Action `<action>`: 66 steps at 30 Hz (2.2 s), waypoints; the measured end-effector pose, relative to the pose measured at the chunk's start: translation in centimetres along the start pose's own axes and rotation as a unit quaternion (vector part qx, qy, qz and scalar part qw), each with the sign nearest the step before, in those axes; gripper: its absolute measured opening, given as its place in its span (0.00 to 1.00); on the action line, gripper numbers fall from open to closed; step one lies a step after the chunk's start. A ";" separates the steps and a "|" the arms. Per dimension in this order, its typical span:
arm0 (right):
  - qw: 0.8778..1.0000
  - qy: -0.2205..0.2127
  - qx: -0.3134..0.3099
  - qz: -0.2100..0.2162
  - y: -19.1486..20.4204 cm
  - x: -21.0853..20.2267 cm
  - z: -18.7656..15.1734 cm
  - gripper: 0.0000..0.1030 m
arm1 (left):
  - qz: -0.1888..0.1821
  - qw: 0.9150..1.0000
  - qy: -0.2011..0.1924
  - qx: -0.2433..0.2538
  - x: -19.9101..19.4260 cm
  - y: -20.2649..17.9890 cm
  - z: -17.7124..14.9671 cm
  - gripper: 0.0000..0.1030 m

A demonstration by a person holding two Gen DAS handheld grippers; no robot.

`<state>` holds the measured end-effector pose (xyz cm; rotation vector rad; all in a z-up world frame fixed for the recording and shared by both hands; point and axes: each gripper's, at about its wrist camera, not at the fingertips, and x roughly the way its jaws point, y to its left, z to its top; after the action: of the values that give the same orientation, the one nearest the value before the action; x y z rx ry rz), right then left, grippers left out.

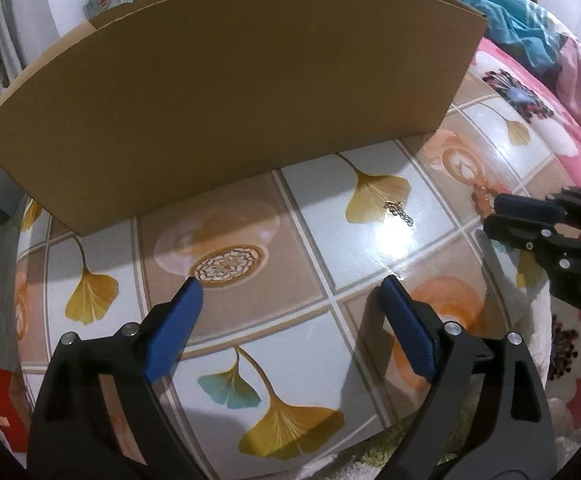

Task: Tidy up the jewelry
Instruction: 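Close the right tool on the pink bead bracelet, then close the left tool on the last gold earring while the right tool holds the pink bracelet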

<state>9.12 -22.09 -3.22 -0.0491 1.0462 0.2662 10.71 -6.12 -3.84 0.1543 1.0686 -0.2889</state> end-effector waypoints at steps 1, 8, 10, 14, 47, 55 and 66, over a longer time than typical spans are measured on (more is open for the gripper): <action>1.000 0.000 0.004 0.000 -0.1 0.0 0.0 0.18 | 0.001 1.000 0.001 -0.002 0.2 -0.3 0.2 0.85; 1.000 0.002 0.023 0.004 -0.7 0.1 0.3 0.14 | 0.007 1.000 0.003 -0.010 0.4 -0.5 0.8 0.88; 1.000 0.001 0.024 0.003 -0.8 0.2 0.3 0.14 | 0.007 1.000 0.003 -0.011 0.5 -0.5 0.8 0.88; 1.000 0.000 0.028 0.004 -0.8 0.2 0.3 0.14 | 0.008 1.000 0.002 -0.011 0.5 -0.7 0.8 0.89; 1.000 -0.008 0.006 -0.007 -0.3 0.7 0.9 0.10 | 0.004 1.000 -0.029 0.000 -0.2 0.8 -0.6 0.92; 0.997 -0.014 0.063 0.042 -2.1 0.7 0.8 0.10 | -0.053 0.993 -0.096 0.044 -1.8 -0.1 -0.2 0.89; 0.996 -0.024 0.071 0.054 -2.2 0.7 0.4 0.10 | -0.124 0.984 -0.084 0.094 -0.7 -2.6 0.7 0.33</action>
<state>10.32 -24.01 -3.82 0.1427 1.0180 0.2888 10.16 -8.70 -2.90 0.1630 0.8924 -0.6192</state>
